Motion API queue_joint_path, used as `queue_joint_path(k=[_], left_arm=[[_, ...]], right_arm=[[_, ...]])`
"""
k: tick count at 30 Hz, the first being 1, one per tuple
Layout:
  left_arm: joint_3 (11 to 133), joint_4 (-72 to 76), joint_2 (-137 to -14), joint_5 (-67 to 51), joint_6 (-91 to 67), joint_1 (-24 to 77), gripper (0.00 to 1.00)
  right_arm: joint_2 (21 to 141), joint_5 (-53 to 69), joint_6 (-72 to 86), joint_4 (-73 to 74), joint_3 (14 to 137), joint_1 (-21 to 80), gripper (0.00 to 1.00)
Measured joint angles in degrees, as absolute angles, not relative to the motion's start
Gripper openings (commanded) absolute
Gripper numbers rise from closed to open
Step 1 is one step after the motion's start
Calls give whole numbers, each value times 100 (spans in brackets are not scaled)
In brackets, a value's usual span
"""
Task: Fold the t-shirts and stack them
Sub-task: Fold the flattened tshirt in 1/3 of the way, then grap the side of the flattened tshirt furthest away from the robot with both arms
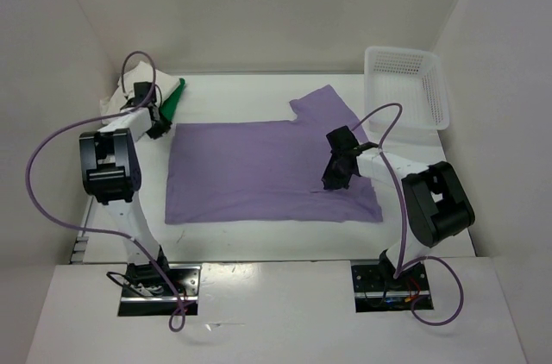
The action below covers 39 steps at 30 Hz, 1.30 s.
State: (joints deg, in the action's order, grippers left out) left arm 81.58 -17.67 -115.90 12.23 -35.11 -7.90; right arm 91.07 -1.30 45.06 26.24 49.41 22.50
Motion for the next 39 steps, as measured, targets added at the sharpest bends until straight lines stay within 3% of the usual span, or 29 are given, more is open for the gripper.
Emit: queue_joint_path(k=[9, 15, 18, 22, 23, 24, 28, 33, 36, 39], left_arm=[[7454, -1369, -10237, 336, -3778, -617, 30], [7137, -1328, -10206, -30, -3780, -508, 34], [7240, -1361, -10307, -8, -3778, -517, 42], [7913, -1385, -10881, 106, -3771, -521, 54], [8075, -1376, -11041, 137, -3778, -521, 55], [8182, -1369, -11163, 172, -3776, -521, 55], [8482, -1433, -11537, 298, -3778, -521, 56], [8628, -1503, -11721, 484, -3776, -521, 60], [8788, -1594, -11850, 574, -3771, -521, 60], [8971, -1653, -11996, 622, -3771, -521, 60]], right_arm=[[9109, -123, 4440, 2810, 5144, 2250, 0], [9421, -152, 4147, 3085, 6595, 2246, 3], [9972, -281, 3870, 3109, 7736, 2217, 14], [10803, -432, 3479, 3057, 9045, 2023, 41], [11034, -454, 3398, 3055, 9343, 1933, 63], [11238, -482, 3352, 3033, 9598, 1841, 66], [12324, -615, 3041, 3142, 10779, 1450, 62], [14188, -934, 2812, 3721, 13288, 1223, 62], [15294, -993, 2705, 4075, 15080, 1229, 71], [15511, -974, 2674, 4217, 15297, 1212, 71]])
